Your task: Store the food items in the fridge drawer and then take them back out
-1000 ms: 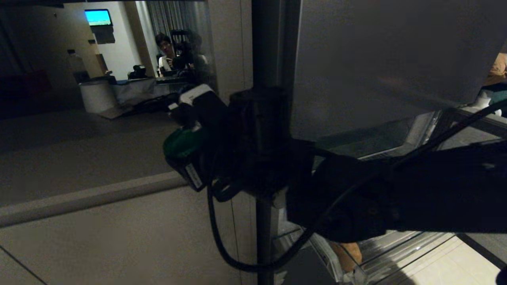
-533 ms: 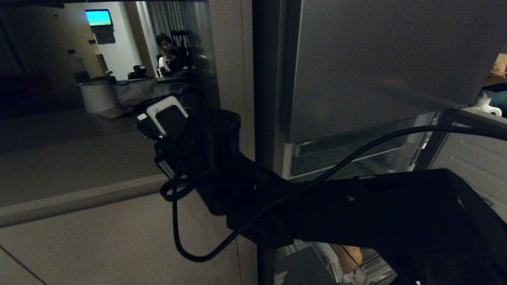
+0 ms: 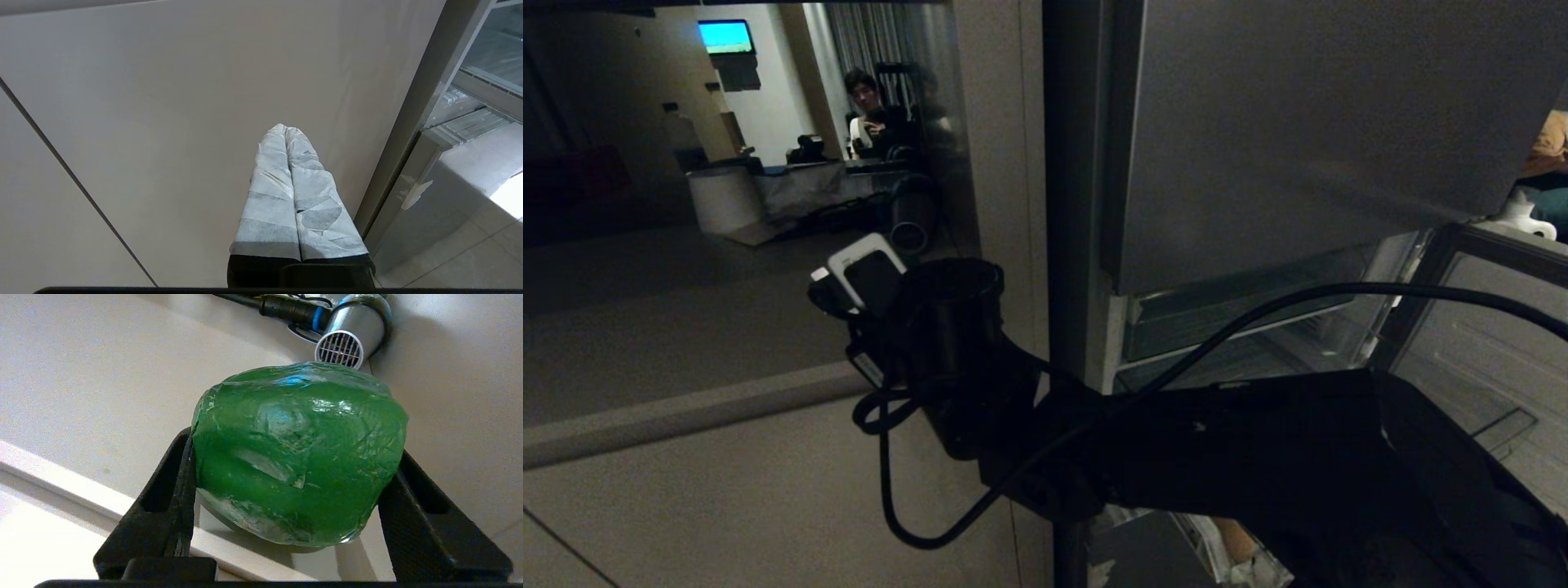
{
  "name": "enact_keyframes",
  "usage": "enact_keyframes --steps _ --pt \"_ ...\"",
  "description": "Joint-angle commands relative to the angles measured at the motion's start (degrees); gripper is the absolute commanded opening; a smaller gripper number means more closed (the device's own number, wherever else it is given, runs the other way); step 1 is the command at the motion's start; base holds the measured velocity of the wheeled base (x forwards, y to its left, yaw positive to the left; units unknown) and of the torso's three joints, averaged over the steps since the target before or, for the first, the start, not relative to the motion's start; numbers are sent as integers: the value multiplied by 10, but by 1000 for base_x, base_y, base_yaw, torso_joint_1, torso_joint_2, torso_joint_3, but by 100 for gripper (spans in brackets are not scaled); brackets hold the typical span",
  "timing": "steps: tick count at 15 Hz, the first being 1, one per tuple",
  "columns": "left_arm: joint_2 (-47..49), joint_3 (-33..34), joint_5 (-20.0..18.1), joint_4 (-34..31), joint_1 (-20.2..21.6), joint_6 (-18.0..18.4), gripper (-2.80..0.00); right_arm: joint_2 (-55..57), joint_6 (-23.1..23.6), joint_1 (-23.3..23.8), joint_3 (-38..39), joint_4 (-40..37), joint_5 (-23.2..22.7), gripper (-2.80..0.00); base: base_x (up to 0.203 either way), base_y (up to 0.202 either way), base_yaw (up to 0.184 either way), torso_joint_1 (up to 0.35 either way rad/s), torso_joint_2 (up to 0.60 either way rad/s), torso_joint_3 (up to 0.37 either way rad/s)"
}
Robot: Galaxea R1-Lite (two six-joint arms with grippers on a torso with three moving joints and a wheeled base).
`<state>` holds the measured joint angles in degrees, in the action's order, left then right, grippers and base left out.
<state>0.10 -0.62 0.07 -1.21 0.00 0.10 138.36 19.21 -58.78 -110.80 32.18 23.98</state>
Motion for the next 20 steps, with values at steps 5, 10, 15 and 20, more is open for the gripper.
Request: enact_keyframes --steps 5,10,15,20 --pt "0 0 0 0 0 0 -280 -3 3 3 0 2 0 -280 0 0 0 0 0 0" --pt "1 0 0 0 0 0 -280 -2 10 3 0 2 2 0 0 0 0 0 0 0" --pt "0 0 0 0 0 0 -280 -1 10 3 1 2 1 0 0 0 0 0 0 0" --pt "0 0 0 0 0 0 -280 0 10 3 1 2 1 0 0 0 0 0 0 0"
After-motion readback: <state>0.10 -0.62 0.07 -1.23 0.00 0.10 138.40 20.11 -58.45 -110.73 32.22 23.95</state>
